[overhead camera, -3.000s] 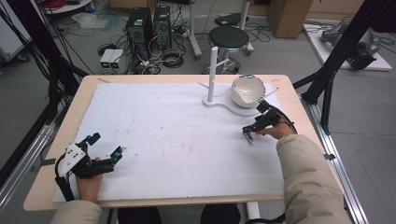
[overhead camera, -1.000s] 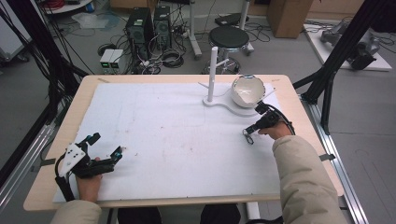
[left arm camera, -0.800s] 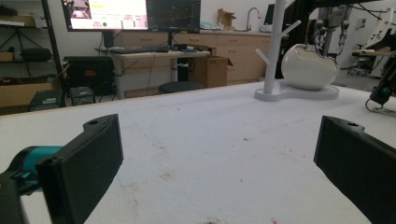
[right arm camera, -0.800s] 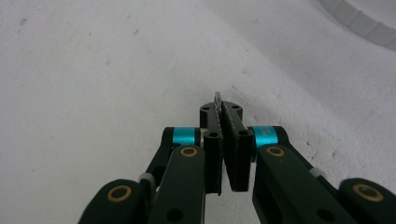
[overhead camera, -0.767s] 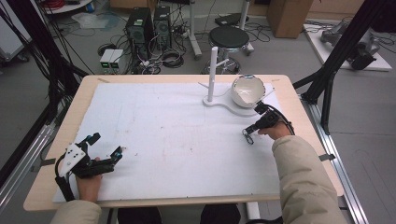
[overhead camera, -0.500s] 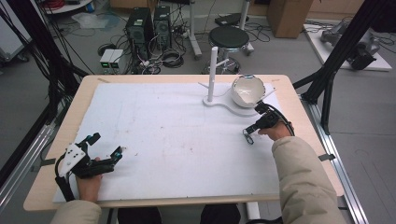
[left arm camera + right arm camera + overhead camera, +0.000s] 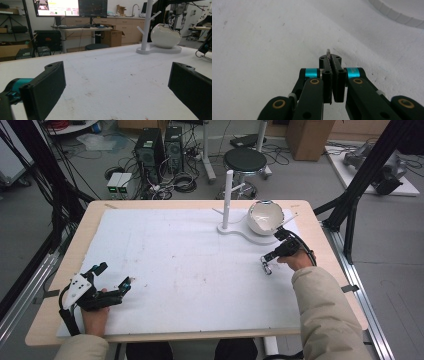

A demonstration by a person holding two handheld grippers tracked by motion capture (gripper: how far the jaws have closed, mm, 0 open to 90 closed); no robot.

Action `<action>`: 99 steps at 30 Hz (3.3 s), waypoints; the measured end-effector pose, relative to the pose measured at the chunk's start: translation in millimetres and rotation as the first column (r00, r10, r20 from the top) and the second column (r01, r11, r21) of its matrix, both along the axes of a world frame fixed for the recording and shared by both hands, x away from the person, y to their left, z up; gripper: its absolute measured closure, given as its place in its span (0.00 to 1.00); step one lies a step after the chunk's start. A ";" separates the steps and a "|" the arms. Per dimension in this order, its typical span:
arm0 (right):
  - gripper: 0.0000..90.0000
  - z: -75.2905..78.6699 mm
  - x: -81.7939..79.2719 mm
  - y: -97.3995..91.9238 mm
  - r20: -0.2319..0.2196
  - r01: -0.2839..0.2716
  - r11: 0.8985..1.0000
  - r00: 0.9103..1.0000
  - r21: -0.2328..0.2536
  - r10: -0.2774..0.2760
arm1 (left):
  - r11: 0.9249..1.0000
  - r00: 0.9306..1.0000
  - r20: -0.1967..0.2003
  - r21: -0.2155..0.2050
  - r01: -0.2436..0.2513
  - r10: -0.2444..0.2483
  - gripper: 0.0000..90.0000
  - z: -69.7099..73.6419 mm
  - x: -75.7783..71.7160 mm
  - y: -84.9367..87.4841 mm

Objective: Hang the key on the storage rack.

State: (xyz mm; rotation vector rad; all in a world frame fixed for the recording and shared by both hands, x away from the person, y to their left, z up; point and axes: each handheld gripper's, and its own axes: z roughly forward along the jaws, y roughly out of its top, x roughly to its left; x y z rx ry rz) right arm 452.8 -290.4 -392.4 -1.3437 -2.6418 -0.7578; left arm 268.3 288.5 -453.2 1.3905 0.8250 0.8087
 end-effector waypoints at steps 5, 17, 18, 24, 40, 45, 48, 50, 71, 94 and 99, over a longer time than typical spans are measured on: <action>0.99 16.8 0.2 -0.1 0.048 0.004 0.998 0.999 0.064 -0.007 | 1.000 1.000 -0.003 0.001 0.003 -0.003 0.02 0.1 0.1 0.2; 0.99 70.6 9.7 26.2 0.182 -0.061 0.987 0.983 0.146 0.034 | 1.000 1.000 -0.004 -0.004 0.001 -0.001 0.02 0.0 0.1 0.1; 0.99 70.6 9.7 26.2 0.182 -0.061 0.987 0.983 0.146 0.034 | 1.000 1.000 -0.004 -0.004 0.001 -0.001 0.02 0.0 0.1 0.1; 0.99 90.3 15.9 41.7 0.238 -0.109 0.973 0.970 0.204 0.059 | 1.000 1.000 -0.005 0.001 0.002 -0.002 0.02 0.1 0.3 0.1; 0.99 111.7 36.7 70.3 0.313 -0.180 0.918 0.948 0.353 0.066 | 1.000 1.000 -0.012 0.001 0.001 -0.001 0.02 0.3 1.1 0.0; 0.99 110.3 43.7 75.5 0.321 -0.177 0.905 0.946 0.387 0.048 | 1.000 1.000 -0.011 0.002 0.001 -0.001 0.02 0.3 1.0 0.0; 0.99 107.8 47.6 75.9 0.324 -0.167 0.900 0.945 0.403 0.031 | 1.000 1.000 -0.011 0.000 0.001 -0.001 0.02 0.3 1.1 -0.1; 0.99 106.9 49.6 74.9 0.320 -0.153 0.890 0.947 0.430 0.008 | 1.000 1.000 -0.011 0.000 0.001 -0.001 0.02 0.3 1.1 0.0; 0.99 91.5 62.2 84.7 0.328 -0.117 0.901 0.944 0.419 -0.030 | 1.000 1.000 -0.011 0.001 0.002 -0.002 0.02 0.3 1.0 0.0; 0.98 75.7 72.8 84.6 0.332 -0.054 0.916 0.939 0.398 -0.089 | 1.000 1.000 -0.008 0.003 -0.001 0.001 0.02 0.2 0.9 -0.3; 0.98 72.7 74.8 87.1 0.350 -0.045 0.919 0.931 0.391 -0.103 | 1.000 1.000 -0.007 0.003 -0.001 0.001 0.02 0.2 0.7 -0.3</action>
